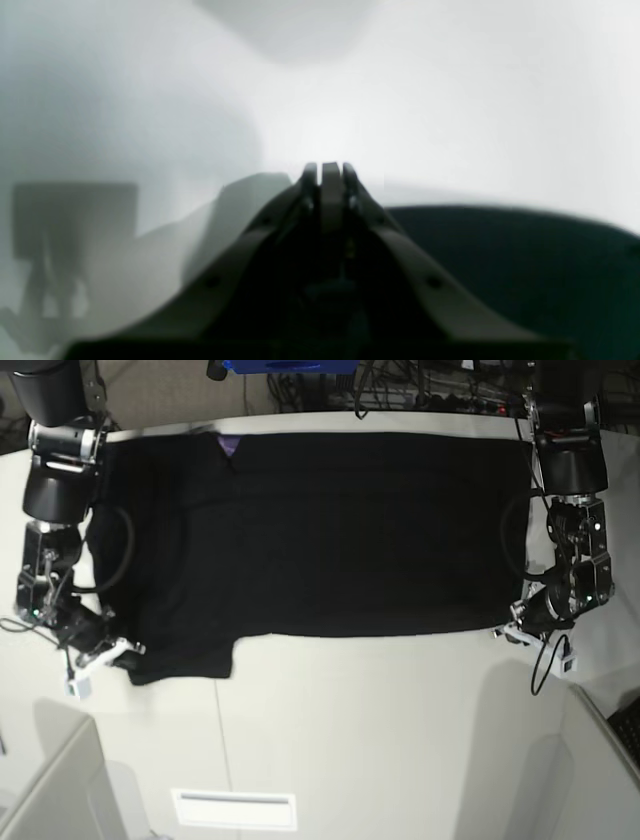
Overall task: Fold the T-shirt properly
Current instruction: 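Fold the hem half over toward the collar with both grippers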
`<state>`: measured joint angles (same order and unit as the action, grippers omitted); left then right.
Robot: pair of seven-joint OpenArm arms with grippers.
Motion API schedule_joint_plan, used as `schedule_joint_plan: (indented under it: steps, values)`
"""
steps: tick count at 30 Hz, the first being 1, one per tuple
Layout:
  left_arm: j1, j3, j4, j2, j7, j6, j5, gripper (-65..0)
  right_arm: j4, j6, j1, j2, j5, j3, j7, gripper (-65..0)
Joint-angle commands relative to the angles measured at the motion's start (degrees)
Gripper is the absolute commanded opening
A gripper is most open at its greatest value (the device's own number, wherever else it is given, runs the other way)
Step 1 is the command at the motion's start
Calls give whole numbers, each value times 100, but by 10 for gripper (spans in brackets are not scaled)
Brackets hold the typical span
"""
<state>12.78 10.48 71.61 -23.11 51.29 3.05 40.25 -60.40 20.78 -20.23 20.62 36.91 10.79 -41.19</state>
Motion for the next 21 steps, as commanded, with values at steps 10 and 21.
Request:
schedule_joint_plan:
  steps: [10,21]
  values:
    - [-596,917,1652,30,889,34,23,-650,-549,19,304,122,68,51,-167,-650]
    - [-1326,1629,2232,-23,1460,359,1184,-650,-1991,-174,1218,114,68,60,-167,-650]
